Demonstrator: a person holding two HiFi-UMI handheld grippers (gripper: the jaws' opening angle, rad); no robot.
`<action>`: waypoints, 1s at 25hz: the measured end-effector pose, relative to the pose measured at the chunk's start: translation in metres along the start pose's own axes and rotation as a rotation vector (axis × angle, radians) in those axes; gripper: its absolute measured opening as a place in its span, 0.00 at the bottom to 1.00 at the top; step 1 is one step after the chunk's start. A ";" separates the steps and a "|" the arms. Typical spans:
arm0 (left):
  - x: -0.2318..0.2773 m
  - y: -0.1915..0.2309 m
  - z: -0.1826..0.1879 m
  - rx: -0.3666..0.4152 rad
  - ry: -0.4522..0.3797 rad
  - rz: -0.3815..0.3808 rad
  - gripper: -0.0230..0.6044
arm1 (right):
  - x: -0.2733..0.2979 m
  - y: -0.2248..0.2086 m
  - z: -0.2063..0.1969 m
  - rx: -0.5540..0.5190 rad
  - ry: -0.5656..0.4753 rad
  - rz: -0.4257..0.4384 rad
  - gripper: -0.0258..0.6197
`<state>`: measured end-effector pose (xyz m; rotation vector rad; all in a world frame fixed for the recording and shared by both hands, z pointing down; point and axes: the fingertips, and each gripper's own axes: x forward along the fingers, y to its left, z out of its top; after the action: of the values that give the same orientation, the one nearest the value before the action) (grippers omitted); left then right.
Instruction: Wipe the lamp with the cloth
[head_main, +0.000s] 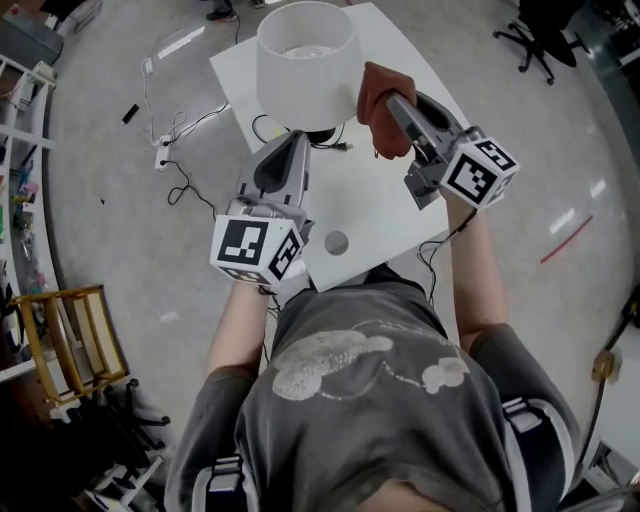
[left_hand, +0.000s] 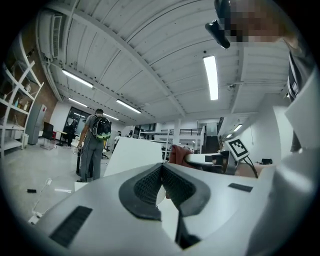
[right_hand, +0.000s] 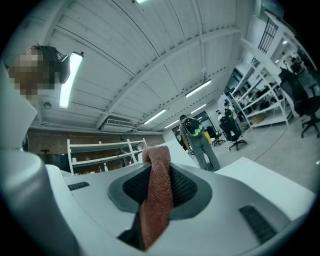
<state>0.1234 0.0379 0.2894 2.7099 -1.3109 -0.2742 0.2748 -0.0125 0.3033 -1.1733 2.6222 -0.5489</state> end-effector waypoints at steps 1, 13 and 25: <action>-0.001 -0.001 0.002 0.003 -0.008 0.012 0.05 | 0.001 0.001 0.001 -0.001 0.000 0.019 0.17; 0.025 -0.016 0.003 0.052 -0.035 0.163 0.05 | 0.035 -0.014 0.017 -0.007 0.054 0.219 0.17; 0.062 -0.022 -0.031 0.018 -0.001 0.233 0.05 | 0.036 -0.073 -0.017 0.072 0.174 0.196 0.17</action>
<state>0.1849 0.0036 0.3083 2.5372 -1.6181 -0.2408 0.2946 -0.0802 0.3479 -0.8711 2.7953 -0.7277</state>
